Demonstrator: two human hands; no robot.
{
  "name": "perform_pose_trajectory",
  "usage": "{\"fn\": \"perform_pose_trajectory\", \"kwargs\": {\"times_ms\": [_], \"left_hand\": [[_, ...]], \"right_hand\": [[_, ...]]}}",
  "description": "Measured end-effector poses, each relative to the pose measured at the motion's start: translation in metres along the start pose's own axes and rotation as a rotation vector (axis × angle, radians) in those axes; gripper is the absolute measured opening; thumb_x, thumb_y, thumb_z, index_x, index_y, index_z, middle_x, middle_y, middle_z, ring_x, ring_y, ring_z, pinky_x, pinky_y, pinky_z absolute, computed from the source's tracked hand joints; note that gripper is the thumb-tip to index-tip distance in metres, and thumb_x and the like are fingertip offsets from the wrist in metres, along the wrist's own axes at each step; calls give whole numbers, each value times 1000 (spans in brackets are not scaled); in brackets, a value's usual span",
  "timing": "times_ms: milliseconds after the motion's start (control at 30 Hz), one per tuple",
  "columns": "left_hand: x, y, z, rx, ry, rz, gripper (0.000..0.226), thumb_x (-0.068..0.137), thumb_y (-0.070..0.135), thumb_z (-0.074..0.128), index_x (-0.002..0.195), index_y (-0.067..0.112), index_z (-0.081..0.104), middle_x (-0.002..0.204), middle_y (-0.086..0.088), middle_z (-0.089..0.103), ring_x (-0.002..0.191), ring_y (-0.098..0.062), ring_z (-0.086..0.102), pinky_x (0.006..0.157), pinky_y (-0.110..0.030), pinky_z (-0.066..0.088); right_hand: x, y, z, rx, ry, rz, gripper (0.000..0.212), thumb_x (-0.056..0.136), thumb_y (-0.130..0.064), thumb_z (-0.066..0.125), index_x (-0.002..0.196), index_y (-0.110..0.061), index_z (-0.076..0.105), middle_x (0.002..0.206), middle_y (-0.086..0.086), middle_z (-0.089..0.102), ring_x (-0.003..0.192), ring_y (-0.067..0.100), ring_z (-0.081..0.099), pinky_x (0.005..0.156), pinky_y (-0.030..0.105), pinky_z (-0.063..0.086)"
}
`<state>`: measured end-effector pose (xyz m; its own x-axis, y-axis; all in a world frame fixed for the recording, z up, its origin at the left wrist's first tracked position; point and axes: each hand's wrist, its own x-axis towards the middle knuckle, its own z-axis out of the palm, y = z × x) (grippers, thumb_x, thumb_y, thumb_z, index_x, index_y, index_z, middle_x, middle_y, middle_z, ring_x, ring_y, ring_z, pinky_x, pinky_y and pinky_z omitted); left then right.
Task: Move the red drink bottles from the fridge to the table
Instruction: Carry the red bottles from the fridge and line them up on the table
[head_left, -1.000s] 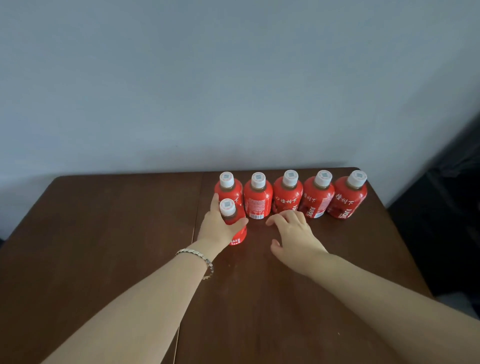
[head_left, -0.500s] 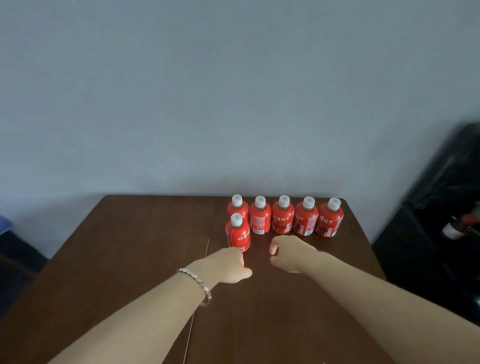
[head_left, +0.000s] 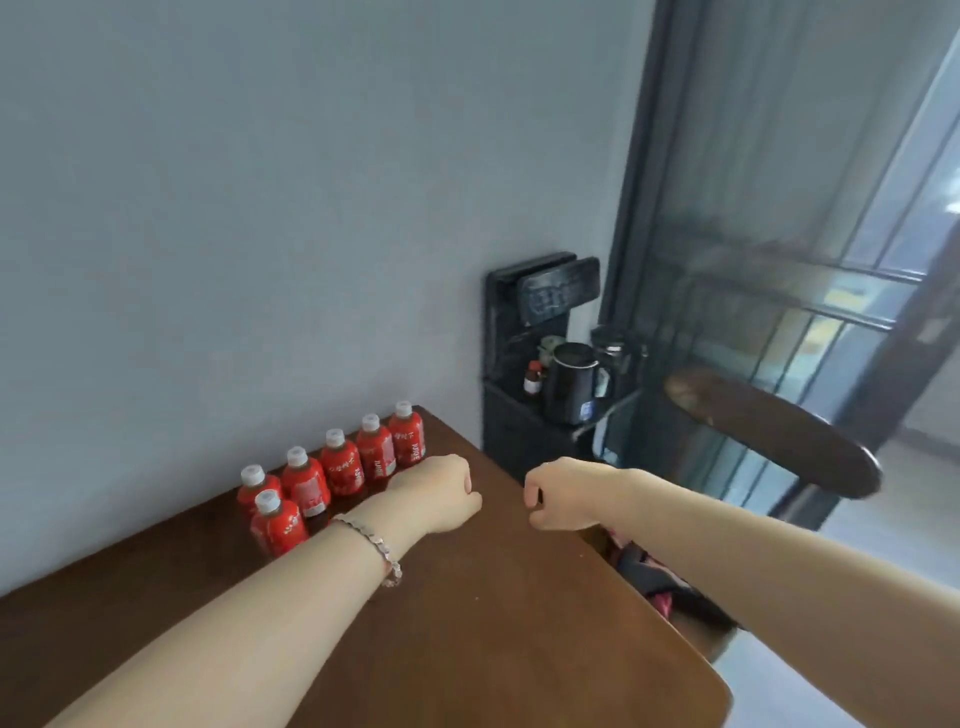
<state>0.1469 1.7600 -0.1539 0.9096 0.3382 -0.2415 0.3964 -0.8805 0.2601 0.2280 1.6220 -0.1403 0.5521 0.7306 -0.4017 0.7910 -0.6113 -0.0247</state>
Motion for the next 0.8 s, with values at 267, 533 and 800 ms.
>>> {"fn": "perform_pose_trajectory", "kwargs": {"times_ms": [267, 533, 800], "left_hand": [[-39, 234, 23, 117, -7, 510, 24, 91, 33, 47, 105, 18, 58, 115, -4, 61, 106, -27, 57, 86, -33, 43], [-161, 506, 94, 178, -38, 1012, 26, 91, 32, 48, 105, 16, 63, 114, -4, 64, 104, -25, 60, 85, -29, 47], [-339, 755, 177, 170, -50, 1398, 26, 89, 28, 49, 109, 17, 62, 113, -2, 63, 102, -23, 60, 78, -28, 45]], "right_hand": [[-199, 130, 35, 258, 69, 449, 31, 92, -25, 54, 116, -7, 62, 116, 13, 63, 109, 30, 59, 83, 29, 45], [-485, 229, 105, 356, 351, 962, 25, 93, -22, 53, 114, -18, 65, 115, 3, 66, 106, 22, 60, 76, 23, 41], [-776, 302, 186, 385, 408, 1377, 20, 93, -22, 53, 108, -16, 65, 117, 3, 64, 96, 20, 61, 74, 28, 46]]}}
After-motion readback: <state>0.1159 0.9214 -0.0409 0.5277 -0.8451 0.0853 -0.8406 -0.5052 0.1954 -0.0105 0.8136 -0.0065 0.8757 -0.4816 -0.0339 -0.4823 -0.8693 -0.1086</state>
